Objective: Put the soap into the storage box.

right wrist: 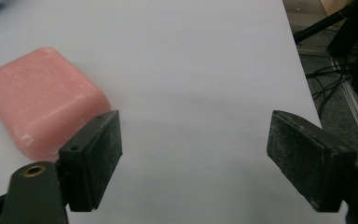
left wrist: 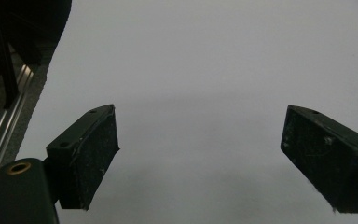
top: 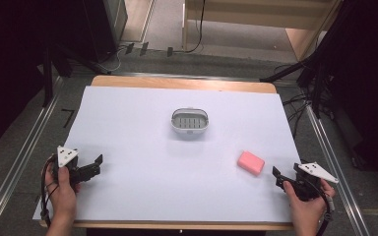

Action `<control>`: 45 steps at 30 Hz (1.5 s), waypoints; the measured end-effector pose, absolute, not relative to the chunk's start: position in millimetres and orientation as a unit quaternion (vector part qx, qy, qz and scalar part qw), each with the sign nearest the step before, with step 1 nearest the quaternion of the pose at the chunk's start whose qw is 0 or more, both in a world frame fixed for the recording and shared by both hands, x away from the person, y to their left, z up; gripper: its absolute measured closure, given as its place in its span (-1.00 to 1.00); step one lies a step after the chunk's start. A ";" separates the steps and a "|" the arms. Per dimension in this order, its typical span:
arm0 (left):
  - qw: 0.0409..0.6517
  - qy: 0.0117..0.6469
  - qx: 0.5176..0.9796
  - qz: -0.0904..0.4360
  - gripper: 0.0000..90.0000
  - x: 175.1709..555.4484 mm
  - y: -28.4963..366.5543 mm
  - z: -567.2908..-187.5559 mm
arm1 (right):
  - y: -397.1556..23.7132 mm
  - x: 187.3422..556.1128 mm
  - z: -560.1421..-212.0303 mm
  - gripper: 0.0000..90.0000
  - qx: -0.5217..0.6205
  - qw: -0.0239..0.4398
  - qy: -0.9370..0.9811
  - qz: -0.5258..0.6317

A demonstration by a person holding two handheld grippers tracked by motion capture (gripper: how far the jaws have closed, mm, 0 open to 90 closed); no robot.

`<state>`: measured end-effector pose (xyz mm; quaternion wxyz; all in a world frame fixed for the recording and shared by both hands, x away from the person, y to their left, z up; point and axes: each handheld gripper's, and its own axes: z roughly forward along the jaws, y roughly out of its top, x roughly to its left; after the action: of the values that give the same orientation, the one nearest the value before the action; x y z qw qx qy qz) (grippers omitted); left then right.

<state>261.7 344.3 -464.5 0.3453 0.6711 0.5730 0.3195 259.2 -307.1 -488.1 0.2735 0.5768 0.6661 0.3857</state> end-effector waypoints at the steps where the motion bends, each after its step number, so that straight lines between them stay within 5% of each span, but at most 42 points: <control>1: 0.345 0.573 0.671 0.320 -0.73 261.9 344.3 -464.6 | -306.5 258.8 -487.9 -0.49 0.577 0.277 0.665 0.385; 7: 0.344 0.572 0.671 0.322 -0.73 261.3 343.8 -464.5 | -302.5 260.4 -485.5 -0.06 0.554 0.288 0.684 0.377; 12: 0.345 0.572 0.672 0.320 -0.72 261.5 344.2 -464.5 | -301.4 267.6 -474.9 -0.12 0.535 0.249 0.720 0.365; 22: 0.342 0.568 0.676 0.322 -0.72 261.7 343.4 -464.7 | -293.0 276.5 -459.5 -0.66 0.497 0.217 0.786 0.296; 30: 0.343 0.569 0.675 0.321 -0.72 261.9 343.4 -464.7 | -283.4 294.2 -453.6 -0.66 0.460 0.151 0.842 0.239; 45: 0.342 0.568 0.677 0.320 -0.72 262.0 342.6 -464.9 | -260.5 314.5 -446.7 -0.70 0.380 0.094 0.907 0.155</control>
<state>262.0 342.6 -464.9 0.3417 0.6774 0.5675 0.3198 314.5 -260.5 -446.7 0.0941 0.3801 0.9070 0.1551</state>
